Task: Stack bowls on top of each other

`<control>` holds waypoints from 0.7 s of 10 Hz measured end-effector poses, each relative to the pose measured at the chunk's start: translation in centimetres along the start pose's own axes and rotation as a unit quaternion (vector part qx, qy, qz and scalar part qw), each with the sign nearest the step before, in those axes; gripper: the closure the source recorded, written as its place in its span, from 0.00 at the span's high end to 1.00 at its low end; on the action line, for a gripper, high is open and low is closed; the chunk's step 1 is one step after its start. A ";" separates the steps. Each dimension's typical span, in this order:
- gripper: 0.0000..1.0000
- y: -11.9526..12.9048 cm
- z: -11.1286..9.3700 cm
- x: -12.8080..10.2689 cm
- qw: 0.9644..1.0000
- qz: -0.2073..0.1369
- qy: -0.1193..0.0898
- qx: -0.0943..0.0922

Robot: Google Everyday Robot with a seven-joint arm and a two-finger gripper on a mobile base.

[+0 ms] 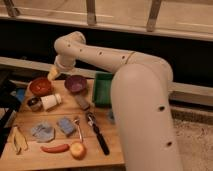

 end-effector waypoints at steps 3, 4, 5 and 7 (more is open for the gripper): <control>0.80 3.6 5.6 -3.6 0.998 -0.023 -0.008 -0.053; 0.80 4.5 6.8 -4.5 0.997 -0.027 -0.016 -0.067; 0.80 5.1 7.9 -5.1 0.996 -0.028 -0.022 -0.077; 0.80 5.0 8.1 -5.3 0.996 -0.026 -0.024 -0.080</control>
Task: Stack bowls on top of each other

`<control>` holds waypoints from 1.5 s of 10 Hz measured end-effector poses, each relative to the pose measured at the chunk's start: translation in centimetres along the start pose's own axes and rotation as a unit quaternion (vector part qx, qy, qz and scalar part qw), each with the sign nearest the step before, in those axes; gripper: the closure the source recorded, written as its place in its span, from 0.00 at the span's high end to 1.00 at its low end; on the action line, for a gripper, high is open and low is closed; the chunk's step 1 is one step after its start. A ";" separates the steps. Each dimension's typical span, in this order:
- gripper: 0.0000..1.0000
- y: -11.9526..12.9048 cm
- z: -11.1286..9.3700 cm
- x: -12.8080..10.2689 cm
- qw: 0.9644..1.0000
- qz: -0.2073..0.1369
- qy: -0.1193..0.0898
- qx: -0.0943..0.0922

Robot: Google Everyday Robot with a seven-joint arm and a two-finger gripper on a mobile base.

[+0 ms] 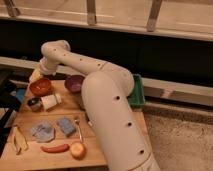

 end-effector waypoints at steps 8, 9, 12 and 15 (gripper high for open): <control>0.80 -3.0 4.3 2.1 1.000 0.022 -0.001 -0.002; 0.80 -2.8 6.0 1.8 1.000 0.027 0.000 -0.008; 0.80 -4.1 8.2 1.4 0.999 0.044 -0.001 -0.012; 0.80 -4.5 9.4 1.7 0.998 0.054 0.003 -0.012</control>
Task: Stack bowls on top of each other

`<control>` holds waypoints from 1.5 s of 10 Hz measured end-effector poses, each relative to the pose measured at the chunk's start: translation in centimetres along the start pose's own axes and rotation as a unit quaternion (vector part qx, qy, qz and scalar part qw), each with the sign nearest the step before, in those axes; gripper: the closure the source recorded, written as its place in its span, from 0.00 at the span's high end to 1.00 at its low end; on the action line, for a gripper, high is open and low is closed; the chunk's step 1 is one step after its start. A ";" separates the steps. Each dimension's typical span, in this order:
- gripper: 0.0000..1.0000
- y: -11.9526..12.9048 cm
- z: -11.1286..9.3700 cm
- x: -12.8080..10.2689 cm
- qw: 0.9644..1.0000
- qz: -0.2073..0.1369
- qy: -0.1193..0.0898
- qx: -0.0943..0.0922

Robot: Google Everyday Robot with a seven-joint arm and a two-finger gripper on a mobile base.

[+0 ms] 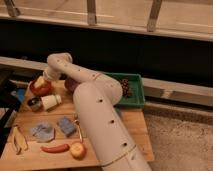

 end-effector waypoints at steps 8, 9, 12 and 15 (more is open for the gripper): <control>0.40 1.5 3.2 2.3 0.999 0.013 0.031 -0.034; 0.28 1.8 3.3 2.5 0.999 0.010 0.036 -0.036; 0.03 2.4 3.4 2.6 0.998 0.000 0.042 -0.038; 0.00 2.8 1.7 1.0 0.998 -0.006 0.032 -0.045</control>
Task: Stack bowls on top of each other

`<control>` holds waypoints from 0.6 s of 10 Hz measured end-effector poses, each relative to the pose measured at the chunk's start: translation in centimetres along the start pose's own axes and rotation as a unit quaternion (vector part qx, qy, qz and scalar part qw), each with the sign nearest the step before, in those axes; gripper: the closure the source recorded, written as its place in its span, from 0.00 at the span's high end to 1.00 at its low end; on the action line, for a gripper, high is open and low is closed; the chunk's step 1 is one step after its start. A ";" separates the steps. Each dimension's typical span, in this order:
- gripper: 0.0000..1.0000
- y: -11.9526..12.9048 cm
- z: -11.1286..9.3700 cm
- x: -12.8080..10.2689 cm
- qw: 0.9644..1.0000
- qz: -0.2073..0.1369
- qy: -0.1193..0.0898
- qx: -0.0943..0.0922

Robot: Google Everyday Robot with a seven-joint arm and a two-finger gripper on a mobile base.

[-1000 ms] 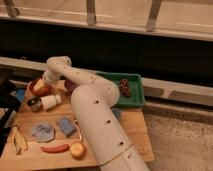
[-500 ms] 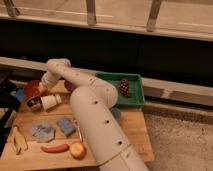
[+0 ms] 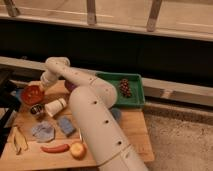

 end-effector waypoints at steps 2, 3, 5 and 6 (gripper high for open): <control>0.00 1.0 -2.5 -2.2 1.000 -0.013 -0.015 -0.002; 0.00 1.4 -3.9 -3.3 1.000 -0.020 -0.022 0.000; 0.00 1.4 -7.6 -5.8 0.999 -0.031 -0.037 0.016; 0.00 0.5 -9.4 -6.6 0.998 -0.032 -0.040 0.035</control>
